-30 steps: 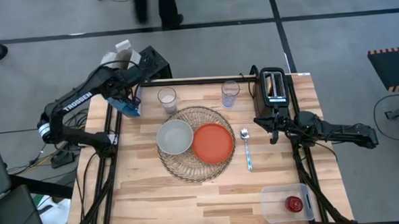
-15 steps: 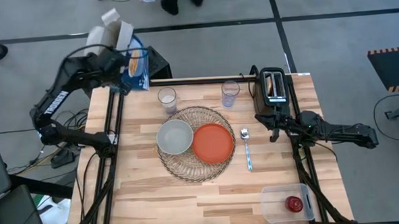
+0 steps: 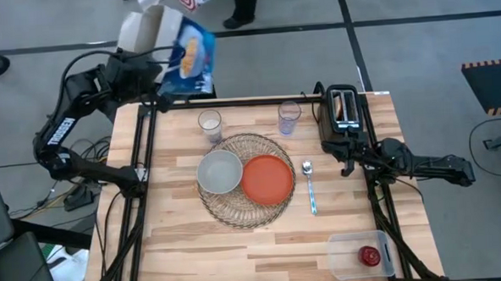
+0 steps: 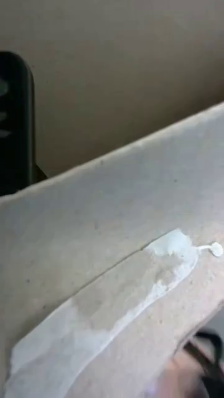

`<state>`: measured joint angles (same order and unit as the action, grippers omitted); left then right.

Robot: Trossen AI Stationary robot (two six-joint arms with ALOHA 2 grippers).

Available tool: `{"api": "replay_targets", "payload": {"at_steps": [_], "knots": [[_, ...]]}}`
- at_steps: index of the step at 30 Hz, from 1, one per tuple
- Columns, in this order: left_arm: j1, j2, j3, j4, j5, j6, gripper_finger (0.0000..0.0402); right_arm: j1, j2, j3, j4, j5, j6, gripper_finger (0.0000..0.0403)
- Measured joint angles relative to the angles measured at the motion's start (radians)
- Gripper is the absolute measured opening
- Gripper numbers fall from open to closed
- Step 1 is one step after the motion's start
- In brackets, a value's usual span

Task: Arrange a breakfast setting
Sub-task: Pour the cereal into the gray bowl

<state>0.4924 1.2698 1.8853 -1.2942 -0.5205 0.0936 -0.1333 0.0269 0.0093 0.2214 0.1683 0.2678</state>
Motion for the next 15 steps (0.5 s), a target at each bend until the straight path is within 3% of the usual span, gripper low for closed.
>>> {"api": "replay_targets", "payload": {"at_steps": [3,10,15], "knots": [[-0.051,0.015,0.000,0.052,0.019,0.017,0.0000,0.000,0.000,0.000,0.010,-0.010,0.038,0.0139],[-0.158,0.062,0.000,0.142,0.026,0.038,0.0000,0.000,0.005,0.000,0.025,0.016,0.113,0.0306],[-0.208,0.101,0.000,0.180,0.046,0.038,0.0000,0.000,0.051,0.000,0.056,0.017,0.116,0.0381]]}}
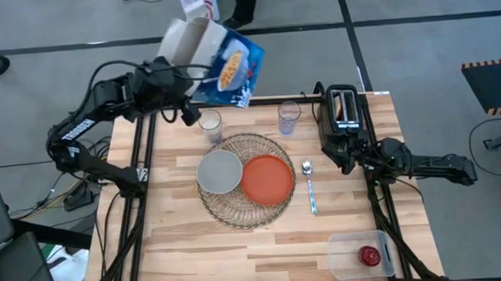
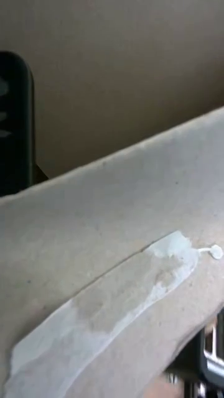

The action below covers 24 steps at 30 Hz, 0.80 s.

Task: Arrange a breakfast setting
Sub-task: Pour the cereal into the gray bowl

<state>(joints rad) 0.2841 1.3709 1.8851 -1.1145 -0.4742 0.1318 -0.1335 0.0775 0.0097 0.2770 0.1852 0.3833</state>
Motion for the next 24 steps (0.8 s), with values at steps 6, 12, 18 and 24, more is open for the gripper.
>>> {"api": "replay_targets", "payload": {"at_steps": [6,12,18,24], "knots": [[-0.048,0.040,0.000,0.038,0.028,0.001,0.0000,0.000,0.012,0.000,0.006,0.000,-0.074,0.0388],[-0.107,0.064,0.000,0.084,0.048,0.015,0.0000,0.009,0.022,0.000,0.003,-0.003,-0.059,0.0383],[-0.170,0.077,0.000,0.139,0.065,0.059,0.0000,0.000,0.043,0.000,0.034,-0.002,-0.035,0.0397],[-0.223,0.089,0.000,0.199,0.105,0.100,0.0000,0.001,0.102,0.000,0.143,-0.010,-0.076,0.0396]]}}
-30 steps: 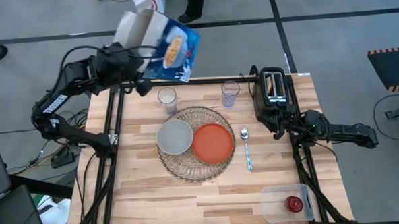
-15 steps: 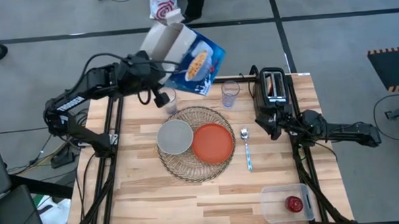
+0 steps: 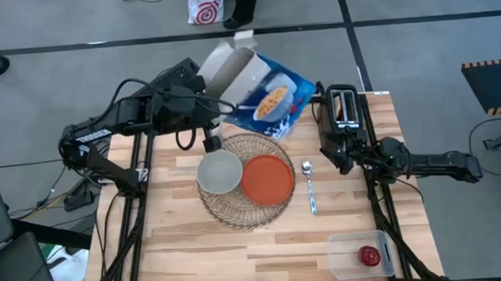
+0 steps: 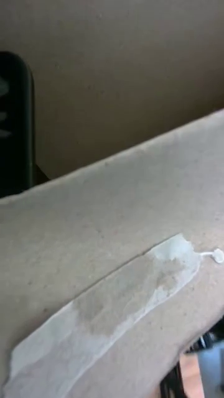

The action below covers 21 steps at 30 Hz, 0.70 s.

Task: Arrange a breakfast setting
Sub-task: Pour the cereal into the gray bowl

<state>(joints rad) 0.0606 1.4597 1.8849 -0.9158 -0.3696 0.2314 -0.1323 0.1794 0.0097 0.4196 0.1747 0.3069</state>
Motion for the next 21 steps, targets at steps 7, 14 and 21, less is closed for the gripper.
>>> {"api": "replay_targets", "payload": {"at_steps": [7,14,21], "knots": [[-0.042,0.001,-0.023,0.035,0.052,0.022,0.0000,-0.001,0.011,0.000,0.083,0.012,-0.084,0.0394],[-0.081,0.030,-0.023,0.049,0.051,0.026,0.0000,-0.002,0.031,0.000,0.160,-0.124,-0.081,0.0394],[-0.123,0.062,-0.023,0.089,0.060,0.035,0.0000,-0.031,0.097,0.000,0.242,-0.160,-0.113,0.0394]]}}
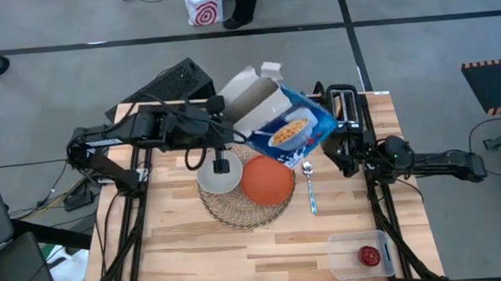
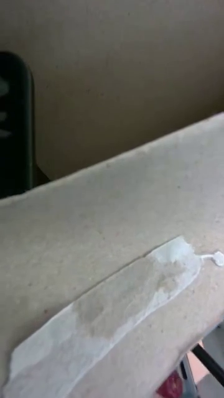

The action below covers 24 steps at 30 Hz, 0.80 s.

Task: Arrange a breakfast setting
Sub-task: Pour the cereal into the gray bowl

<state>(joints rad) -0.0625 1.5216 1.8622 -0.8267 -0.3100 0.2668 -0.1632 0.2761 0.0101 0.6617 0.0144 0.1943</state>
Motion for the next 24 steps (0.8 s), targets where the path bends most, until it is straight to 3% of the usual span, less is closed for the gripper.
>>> {"api": "replay_targets", "payload": {"at_steps": [12,24], "knots": [[-0.035,0.020,0.000,0.026,0.011,0.018,0.0000,-0.116,0.112,0.000,0.179,-0.251,0.030,0.0394],[-0.035,0.021,0.000,0.033,0.088,0.031,0.0000,-0.129,0.168,0.002,0.280,-0.306,0.009,0.0394]]}}
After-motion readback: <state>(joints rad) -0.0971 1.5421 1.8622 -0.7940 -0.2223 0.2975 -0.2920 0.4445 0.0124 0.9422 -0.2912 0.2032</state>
